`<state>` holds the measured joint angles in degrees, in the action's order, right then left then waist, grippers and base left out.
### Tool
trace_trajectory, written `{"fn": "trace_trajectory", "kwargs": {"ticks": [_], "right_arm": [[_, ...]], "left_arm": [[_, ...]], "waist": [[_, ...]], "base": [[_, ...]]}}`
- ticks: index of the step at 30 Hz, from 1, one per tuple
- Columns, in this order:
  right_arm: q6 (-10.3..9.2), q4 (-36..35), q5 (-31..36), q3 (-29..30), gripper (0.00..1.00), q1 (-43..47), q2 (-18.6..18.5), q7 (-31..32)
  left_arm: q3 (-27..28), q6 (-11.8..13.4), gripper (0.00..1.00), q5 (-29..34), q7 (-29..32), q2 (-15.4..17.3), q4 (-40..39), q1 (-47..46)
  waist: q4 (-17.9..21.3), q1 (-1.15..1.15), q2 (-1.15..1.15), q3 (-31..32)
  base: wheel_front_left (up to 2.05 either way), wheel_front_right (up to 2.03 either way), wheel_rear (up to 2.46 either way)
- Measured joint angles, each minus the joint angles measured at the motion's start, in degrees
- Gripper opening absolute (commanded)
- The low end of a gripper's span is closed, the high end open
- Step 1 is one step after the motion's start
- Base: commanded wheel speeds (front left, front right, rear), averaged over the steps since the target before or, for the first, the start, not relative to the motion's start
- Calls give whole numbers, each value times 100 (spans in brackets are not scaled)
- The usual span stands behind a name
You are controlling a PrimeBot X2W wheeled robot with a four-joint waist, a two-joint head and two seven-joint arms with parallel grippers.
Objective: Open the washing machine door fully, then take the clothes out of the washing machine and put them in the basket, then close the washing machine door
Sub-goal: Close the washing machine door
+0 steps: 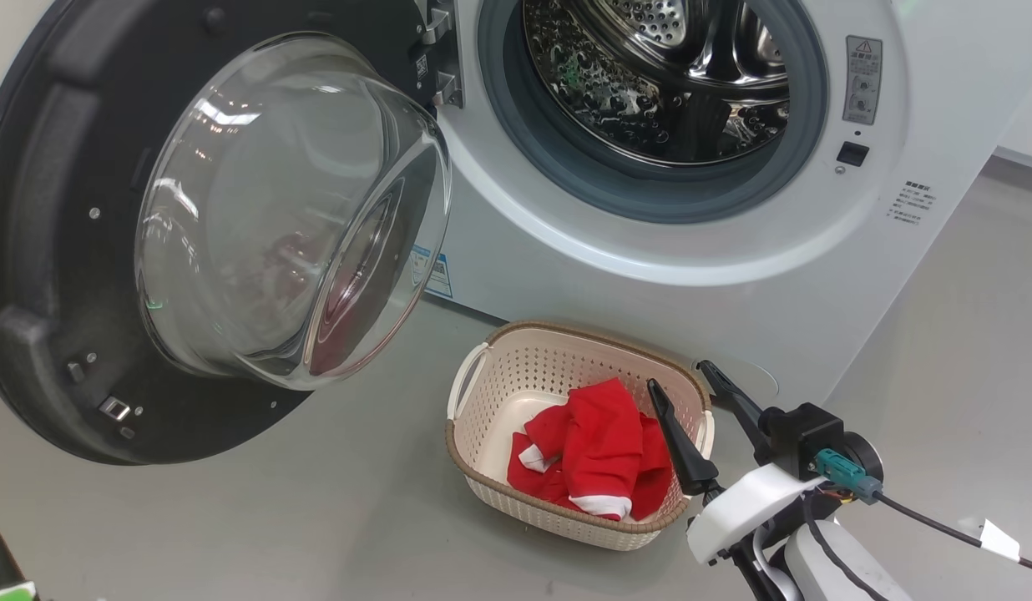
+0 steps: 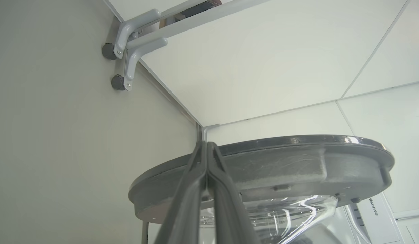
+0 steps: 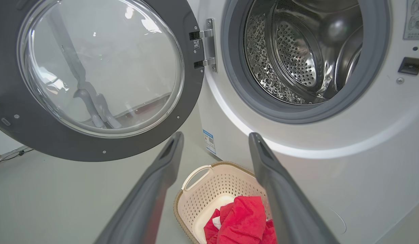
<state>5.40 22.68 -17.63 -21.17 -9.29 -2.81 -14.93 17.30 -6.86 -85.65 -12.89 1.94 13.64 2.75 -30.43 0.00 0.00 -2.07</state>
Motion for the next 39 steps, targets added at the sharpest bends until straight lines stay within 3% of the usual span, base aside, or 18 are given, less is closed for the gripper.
{"fn": "trace_trajectory", "kwargs": {"ticks": [12,23,28,39], "right_arm": [[-59,-18,-1,68,100,2,0,0],[-153,-103,-1,205,100,13,0,0],[-159,-133,0,252,100,23,1,0],[-200,-168,2,324,100,44,0,0]], "left_arm": [[226,0,0,-222,480,677,102,-656],[232,7,0,-620,1006,1001,514,-1304],[216,137,0,-667,1199,1157,767,-1525],[115,310,0,-1004,1663,1206,1149,-1986]], "waist": [[31,0,0,-43],[51,0,0,-129],[56,0,0,-177],[62,0,0,-249]], "base": [[0,0,0],[0,0,0],[0,0,0],[0,0,0]]}}
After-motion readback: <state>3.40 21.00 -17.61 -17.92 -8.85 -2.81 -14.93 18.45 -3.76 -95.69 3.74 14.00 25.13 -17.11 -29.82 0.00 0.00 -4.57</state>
